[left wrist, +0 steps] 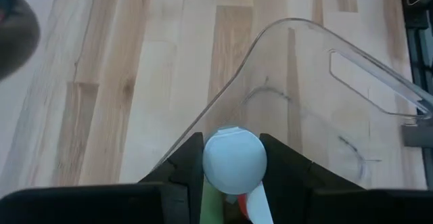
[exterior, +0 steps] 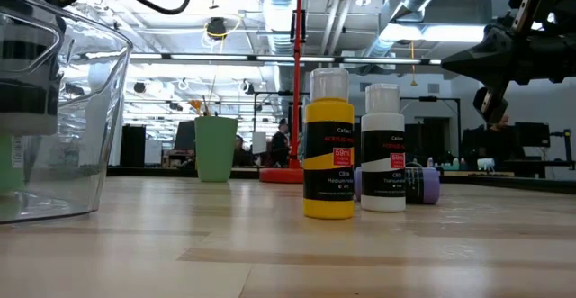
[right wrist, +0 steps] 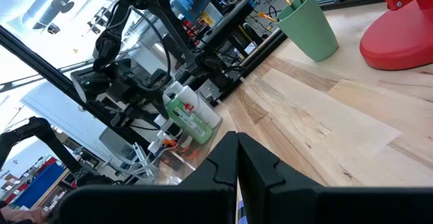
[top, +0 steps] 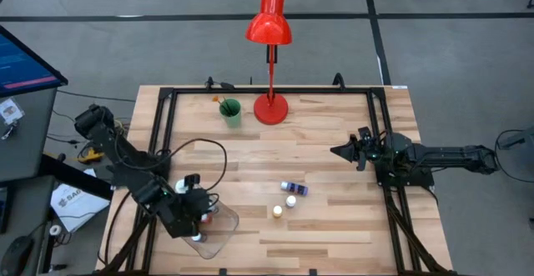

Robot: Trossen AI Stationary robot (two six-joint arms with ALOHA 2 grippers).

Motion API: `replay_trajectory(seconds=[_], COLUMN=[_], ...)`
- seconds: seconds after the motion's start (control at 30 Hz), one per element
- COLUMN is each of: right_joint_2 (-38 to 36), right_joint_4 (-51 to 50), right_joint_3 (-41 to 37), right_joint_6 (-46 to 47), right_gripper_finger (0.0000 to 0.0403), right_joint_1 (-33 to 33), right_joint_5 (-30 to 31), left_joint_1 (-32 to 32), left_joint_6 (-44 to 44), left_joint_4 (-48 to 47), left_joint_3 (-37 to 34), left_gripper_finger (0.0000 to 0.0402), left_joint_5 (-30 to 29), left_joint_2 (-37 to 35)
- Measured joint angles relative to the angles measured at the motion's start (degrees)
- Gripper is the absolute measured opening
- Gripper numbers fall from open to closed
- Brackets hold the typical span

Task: Pick & Place Paint Supplies
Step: Put the gray coloring bottle into the transparent bin, then put the yellow coloring bottle into the transparent bin

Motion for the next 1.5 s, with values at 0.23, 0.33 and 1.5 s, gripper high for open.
replay_trajectory(seconds=[0.23,0.33,1.5], right_joint_2=[-0.02,-0.01,0.00], right_joint_4=[0.00,0.00,0.00], right_joint_3=[-0.01,-0.01,-0.02], right_joint_6=[0.00,0.00,0.00], right_gripper_finger=[0.0000,0.0000,0.0000], right_joint_1=[0.00,0.01,0.02], right_joint_5=[-0.02,0.00,0.00], left_joint_1=[0.25,0.25,17.43], left_joint_6=[-0.15,-0.13,28.20], left_joint_4=[3.14,3.11,12.50], left_joint_3=[-2.58,-2.83,7.70], left_gripper_finger=[0.0105,0.0115,0.0149], left_joint_5=[1.74,1.95,6.97], left_joint_2=[0.02,0.02,-0.58])
